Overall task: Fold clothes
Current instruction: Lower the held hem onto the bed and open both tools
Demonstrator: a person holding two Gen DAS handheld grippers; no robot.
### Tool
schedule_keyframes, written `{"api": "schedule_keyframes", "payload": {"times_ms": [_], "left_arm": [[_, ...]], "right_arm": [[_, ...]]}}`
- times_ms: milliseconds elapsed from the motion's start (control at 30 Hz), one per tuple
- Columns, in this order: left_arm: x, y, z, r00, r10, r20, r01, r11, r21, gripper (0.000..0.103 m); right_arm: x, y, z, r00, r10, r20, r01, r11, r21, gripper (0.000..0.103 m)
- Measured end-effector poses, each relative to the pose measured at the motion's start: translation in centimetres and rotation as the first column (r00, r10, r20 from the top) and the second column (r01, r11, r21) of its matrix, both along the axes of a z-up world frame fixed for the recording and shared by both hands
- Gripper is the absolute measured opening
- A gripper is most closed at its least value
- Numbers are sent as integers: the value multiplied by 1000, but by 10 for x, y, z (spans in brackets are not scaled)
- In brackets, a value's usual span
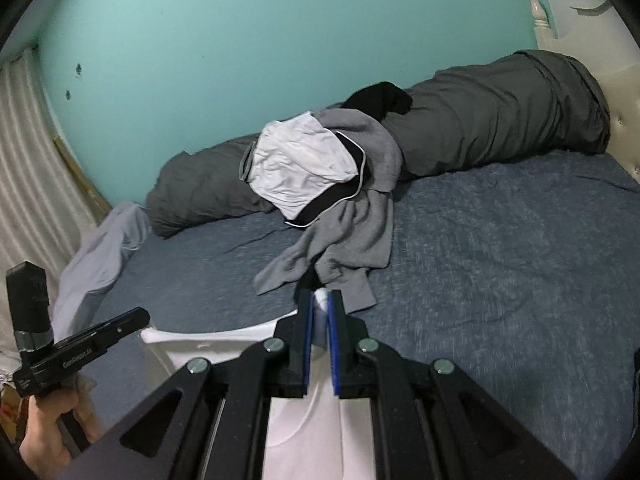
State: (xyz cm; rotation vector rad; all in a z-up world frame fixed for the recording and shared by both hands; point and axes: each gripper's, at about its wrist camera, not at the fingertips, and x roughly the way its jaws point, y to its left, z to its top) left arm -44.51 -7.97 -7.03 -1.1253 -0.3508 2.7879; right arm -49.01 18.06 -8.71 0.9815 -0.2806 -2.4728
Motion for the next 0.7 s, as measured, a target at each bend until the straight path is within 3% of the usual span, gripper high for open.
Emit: {"api": "schedule_keyframes", "payload": {"times_ms": [167, 300, 500, 700], "left_arm": [[-45, -5, -30, 1000, 14, 24, -14, 1000, 19, 8], [-66, -7, -73, 997, 16, 74, -18, 1000, 18, 8], [-98, -10, -139, 989, 20, 149, -23, 1000, 17, 9], [-114, -15, -192, 980, 31, 195, -38, 999, 32, 10]], "right_arm": [[-41, -14, -26, 1000, -23, -6, 23, 999, 49, 6], [-69, -21, -57, 999, -32, 17, 30, 995, 99, 6], [-100, -26, -132, 994, -44, 104, 33, 994, 101, 7], [-111, -34, -180, 989, -21, 148, 3, 992, 123, 7]]}}
